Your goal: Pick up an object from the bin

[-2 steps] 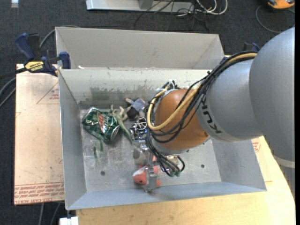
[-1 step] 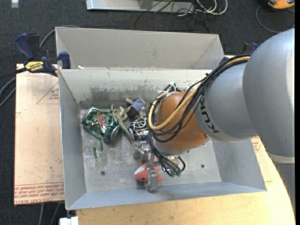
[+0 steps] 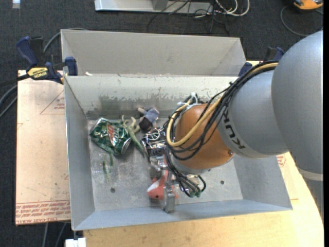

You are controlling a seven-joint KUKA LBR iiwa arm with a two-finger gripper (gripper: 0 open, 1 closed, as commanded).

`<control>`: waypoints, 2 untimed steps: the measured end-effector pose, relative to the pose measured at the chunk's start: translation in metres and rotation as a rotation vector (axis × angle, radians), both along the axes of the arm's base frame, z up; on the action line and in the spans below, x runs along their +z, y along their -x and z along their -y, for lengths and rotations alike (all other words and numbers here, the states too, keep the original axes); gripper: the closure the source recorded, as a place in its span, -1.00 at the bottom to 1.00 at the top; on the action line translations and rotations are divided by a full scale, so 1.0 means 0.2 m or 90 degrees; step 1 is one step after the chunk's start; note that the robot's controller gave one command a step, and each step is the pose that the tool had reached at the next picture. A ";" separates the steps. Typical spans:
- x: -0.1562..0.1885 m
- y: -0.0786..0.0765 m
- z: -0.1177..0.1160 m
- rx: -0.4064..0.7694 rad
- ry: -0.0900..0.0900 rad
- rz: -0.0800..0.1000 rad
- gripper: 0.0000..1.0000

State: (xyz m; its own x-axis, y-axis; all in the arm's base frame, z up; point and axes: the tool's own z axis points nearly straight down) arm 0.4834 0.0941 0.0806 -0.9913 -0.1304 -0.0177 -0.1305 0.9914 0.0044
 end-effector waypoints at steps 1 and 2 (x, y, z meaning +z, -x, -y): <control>-0.05 -0.03 0.05 -0.003 0.000 -0.001 -1.00; 0.00 0.00 0.05 -0.037 -0.002 0.001 1.00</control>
Offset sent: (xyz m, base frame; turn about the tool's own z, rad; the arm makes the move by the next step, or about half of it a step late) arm -0.0014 -0.0103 0.0010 0.0573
